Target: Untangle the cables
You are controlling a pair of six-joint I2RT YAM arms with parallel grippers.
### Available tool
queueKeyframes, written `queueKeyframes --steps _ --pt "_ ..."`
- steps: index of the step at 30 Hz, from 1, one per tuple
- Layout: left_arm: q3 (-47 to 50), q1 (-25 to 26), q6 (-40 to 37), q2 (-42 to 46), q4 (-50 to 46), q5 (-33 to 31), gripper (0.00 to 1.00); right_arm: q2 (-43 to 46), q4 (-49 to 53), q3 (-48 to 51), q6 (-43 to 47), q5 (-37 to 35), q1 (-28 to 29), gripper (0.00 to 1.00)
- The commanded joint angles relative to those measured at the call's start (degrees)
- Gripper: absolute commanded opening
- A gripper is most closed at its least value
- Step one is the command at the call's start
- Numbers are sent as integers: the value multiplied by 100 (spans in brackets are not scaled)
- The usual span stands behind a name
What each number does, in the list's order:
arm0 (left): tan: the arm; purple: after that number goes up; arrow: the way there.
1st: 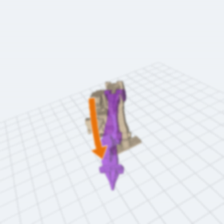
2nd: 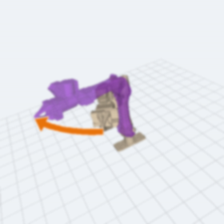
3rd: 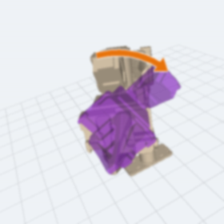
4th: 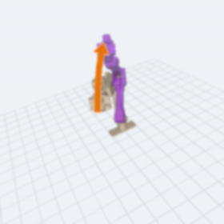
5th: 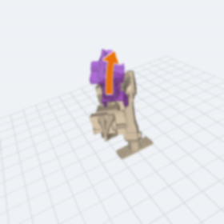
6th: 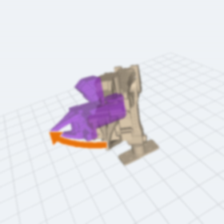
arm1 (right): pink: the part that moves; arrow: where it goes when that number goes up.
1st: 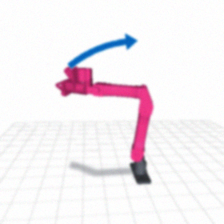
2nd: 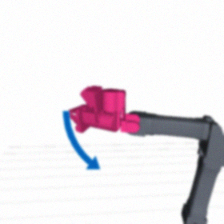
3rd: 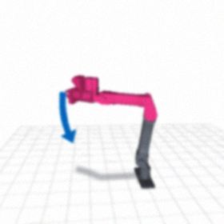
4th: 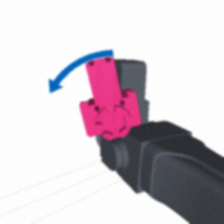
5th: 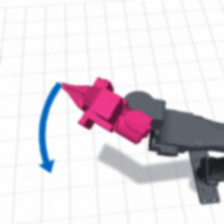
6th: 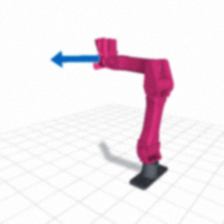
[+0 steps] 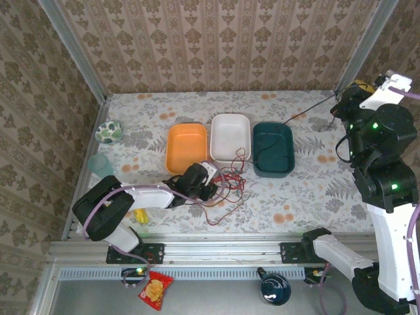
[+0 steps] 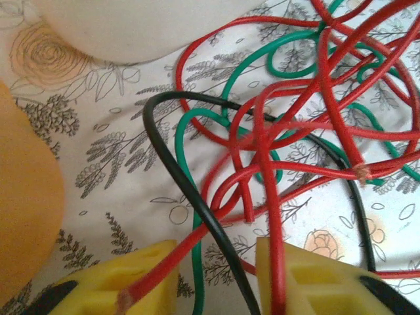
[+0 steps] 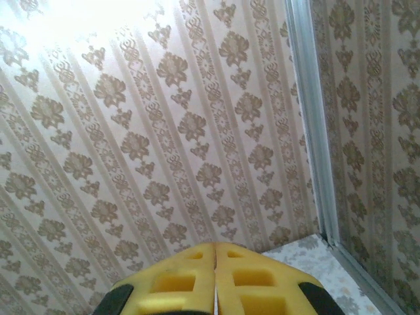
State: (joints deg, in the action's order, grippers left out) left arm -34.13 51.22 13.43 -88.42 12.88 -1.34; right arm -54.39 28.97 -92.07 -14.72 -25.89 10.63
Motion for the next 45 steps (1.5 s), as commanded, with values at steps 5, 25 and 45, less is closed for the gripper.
queueKeyframes --steps 5,25,45 --pt "134 -59 107 -107 -141 -237 42 -540 -457 -1299 40 605 -48 0" --pt "-41 -27 97 -26 -178 -217 43 -2127 531 -2640 -272 1429 -46 0" --pt "-212 32 98 -205 -208 -251 46 -2731 554 -2438 -153 1066 -51 0"
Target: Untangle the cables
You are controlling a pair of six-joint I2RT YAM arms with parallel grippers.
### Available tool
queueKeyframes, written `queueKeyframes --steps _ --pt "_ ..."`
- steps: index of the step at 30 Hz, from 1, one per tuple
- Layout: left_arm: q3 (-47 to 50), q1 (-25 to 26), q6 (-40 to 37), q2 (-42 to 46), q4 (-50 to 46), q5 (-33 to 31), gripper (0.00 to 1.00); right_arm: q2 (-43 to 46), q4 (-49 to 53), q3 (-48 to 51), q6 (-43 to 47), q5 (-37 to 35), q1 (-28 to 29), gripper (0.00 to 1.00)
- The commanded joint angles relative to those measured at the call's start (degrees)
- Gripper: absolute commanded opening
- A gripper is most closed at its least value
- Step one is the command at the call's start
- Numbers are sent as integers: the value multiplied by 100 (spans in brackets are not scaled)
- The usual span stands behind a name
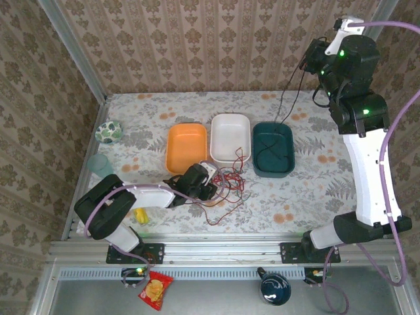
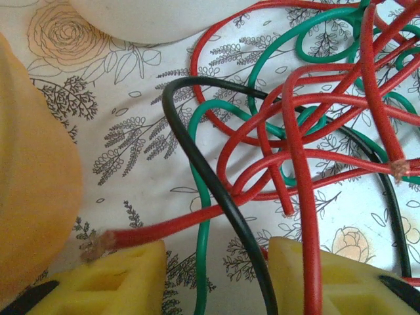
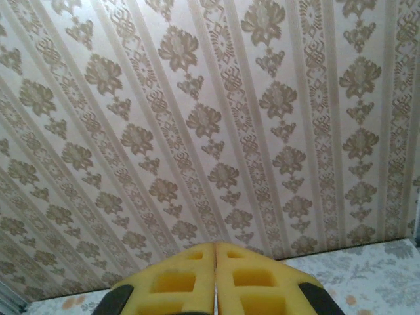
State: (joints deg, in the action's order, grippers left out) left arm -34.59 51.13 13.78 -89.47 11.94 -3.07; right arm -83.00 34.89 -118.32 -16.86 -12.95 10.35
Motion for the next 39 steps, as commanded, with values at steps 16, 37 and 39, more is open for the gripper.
queueKeyframes --steps 16,37,39 --pt "-250 133 2 -159 -190 -130 47 1254 -682 3245 -599 -533 -25 0" --pt "-344 158 -50 -270 -302 -45 48 2181 195 5840 -3745 -3695 -459 0" --pt "-354 153 -51 -281 -306 -35 48 2124 327 5822 -3907 -3960 -494 0"
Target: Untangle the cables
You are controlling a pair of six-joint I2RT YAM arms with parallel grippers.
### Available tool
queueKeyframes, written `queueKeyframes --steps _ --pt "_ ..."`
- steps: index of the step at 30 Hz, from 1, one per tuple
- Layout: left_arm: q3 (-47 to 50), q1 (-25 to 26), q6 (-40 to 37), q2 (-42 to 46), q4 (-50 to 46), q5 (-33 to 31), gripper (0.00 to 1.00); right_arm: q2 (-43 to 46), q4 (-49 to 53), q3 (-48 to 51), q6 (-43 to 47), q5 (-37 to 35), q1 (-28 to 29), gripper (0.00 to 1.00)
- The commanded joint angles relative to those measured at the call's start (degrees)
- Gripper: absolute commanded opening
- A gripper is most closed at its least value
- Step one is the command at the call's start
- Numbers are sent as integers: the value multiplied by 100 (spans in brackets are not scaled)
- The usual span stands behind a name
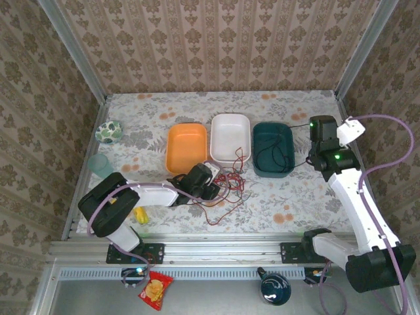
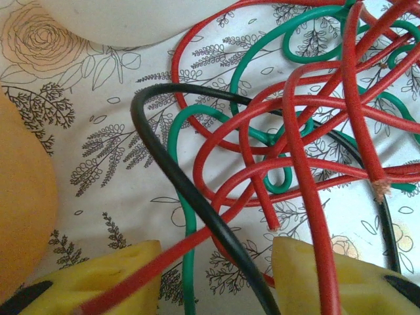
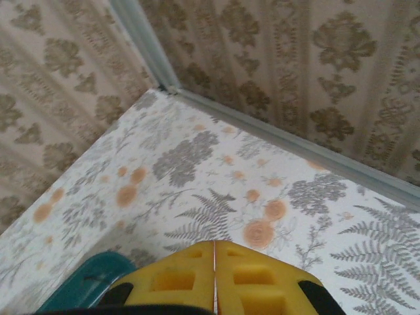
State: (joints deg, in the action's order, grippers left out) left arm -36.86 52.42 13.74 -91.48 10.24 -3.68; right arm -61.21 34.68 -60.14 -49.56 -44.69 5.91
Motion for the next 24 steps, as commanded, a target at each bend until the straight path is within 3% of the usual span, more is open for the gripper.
queueKeyframes --steps 1,9,15,24 --pt "-128 31 -47 -80 -136 26 48 -70 401 4 -673 -833 -82 0" --pt "-144 26 -81 -98 -145 95 48 -490 698 -210 -466 -667 -221 0" --pt "-241 28 -126 -181 -196 162 48 -1068 729 -143 -767 -583 434 0" --pt "-229 57 -112 -168 -198 103 49 -2168 192 -181 -798 952 810 0"
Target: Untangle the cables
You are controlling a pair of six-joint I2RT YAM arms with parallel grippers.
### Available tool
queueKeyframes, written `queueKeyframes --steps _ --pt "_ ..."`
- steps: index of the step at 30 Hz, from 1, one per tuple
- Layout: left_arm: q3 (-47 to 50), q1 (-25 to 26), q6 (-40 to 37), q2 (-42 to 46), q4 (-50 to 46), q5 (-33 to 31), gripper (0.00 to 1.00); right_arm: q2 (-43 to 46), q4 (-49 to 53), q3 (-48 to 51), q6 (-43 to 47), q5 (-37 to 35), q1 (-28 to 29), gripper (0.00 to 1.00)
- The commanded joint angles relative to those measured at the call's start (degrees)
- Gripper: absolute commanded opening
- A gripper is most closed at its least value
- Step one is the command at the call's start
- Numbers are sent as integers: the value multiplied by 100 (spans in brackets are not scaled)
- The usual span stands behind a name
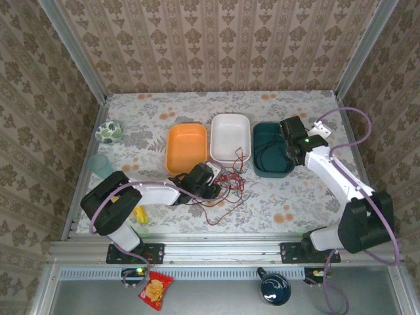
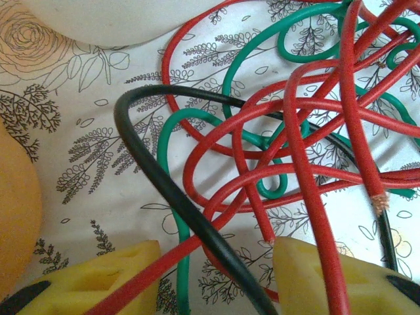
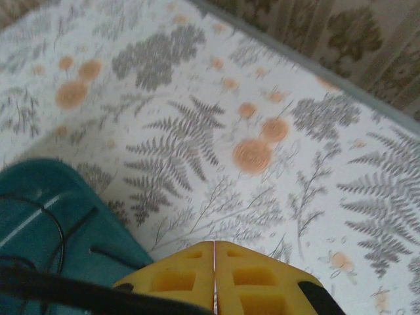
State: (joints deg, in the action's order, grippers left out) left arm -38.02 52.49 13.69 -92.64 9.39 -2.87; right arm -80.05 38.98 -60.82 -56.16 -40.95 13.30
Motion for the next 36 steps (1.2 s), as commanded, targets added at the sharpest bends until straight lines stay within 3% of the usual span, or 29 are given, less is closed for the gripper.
queueKeyframes --steps 1,15,26,28,32,36 --pt "-109 53 -104 -44 -104 7 49 -388 -315 -133 -73 735 85 0" --pt "-135 85 -93 46 -77 -89 49 -1854 -348 -667 316 2472 195 0" --pt "-249 84 -112 44 -69 -91 49 -2078 -431 -722 661 2865 259 0" --pt "-276 83 -108 53 -60 -82 49 -1842 -668 -603 742 2948 267 23" --pt "-311 83 -104 88 2 -48 49 -1244 -870 -404 758 2724 279 51" --pt "-353 86 -111 97 34 -14 49 -787 -1006 -334 816 2448 280 65"
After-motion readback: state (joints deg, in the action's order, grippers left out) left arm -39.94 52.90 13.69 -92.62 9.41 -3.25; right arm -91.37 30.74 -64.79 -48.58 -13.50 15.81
